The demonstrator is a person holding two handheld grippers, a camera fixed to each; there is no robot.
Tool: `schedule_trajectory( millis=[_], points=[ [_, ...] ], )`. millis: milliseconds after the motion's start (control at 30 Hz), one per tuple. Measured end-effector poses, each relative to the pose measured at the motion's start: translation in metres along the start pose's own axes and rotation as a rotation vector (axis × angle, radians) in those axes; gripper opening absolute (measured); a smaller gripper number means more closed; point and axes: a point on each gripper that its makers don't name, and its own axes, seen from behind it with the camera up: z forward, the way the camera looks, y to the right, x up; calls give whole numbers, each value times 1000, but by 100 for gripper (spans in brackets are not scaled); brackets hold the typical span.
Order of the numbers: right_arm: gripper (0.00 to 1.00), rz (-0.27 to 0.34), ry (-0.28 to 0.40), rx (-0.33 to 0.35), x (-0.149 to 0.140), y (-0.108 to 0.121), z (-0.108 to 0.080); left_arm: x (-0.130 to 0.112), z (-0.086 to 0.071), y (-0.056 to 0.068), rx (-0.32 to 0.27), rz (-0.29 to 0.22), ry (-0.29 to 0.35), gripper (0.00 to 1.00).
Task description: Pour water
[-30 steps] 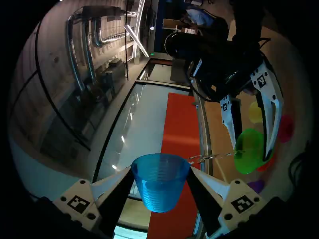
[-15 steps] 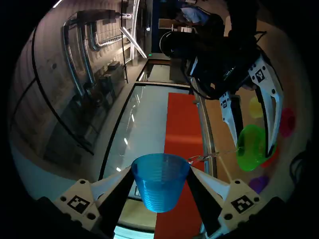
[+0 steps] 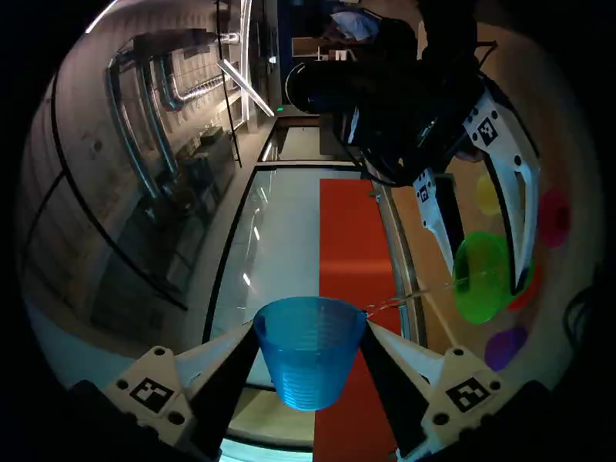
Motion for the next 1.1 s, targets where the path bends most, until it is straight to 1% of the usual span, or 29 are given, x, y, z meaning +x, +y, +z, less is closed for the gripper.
schedule_trajectory(
  millis=[300, 467, 867, 967, 1100],
  points=[
    [91, -2, 0, -1, 1, 0, 0, 4, -1, 6, -4, 49, 2, 87],
    [91, -3, 0, 0, 1, 0, 0, 6, -3, 8, -7, 56, 3, 87],
    [91, -3, 1, -3, 3, 0, 1, 3, 2, 2, -10, 40, 8, 87],
    [91, -4, 1, -4, 3, -1, 0, 1, 3, 1, -10, 23, 9, 87],
    [91, -4, 3, -4, 4, 0, -1, -1, 2, 0, -10, -21, 11, 87]
  ],
)
